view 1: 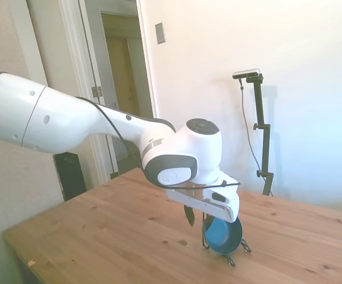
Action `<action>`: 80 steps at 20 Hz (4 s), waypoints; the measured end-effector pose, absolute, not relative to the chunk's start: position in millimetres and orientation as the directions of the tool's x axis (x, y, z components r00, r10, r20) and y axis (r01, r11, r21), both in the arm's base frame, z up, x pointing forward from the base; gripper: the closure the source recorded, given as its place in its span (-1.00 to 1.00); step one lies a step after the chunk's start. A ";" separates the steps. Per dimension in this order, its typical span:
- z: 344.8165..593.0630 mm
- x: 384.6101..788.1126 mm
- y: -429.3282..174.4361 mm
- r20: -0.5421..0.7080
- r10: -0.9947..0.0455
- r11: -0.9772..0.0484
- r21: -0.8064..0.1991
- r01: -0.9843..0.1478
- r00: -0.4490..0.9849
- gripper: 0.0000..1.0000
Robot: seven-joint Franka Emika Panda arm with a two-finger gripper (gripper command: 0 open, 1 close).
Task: Unload the bowl
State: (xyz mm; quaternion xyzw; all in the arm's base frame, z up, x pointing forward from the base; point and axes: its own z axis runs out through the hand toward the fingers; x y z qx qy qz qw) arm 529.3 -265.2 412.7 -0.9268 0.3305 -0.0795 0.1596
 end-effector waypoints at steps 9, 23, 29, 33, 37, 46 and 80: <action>415.0 524.9 -273.4 0.050 -0.643 -0.725 -0.361 -0.586 0.764 1.00; 461.4 461.9 -278.5 0.115 -0.660 -0.708 -0.426 -0.563 0.742 1.00; 469.6 438.2 -224.2 0.136 -0.559 -0.791 -0.383 -0.477 0.818 1.00; 473.6 439.0 -126.3 0.138 -0.445 -0.866 -0.317 -0.387 0.885 1.00; 462.9 423.6 -66.1 0.118 -0.379 -0.904 -0.257 -0.340 0.918 1.00; 413.8 403.0 -32.5 0.066 -0.365 -0.930 -0.078 -0.359 0.929 1.00; 394.3 428.6 -39.7 0.046 -0.537 -0.841 0.050 -0.539 0.842 -1.00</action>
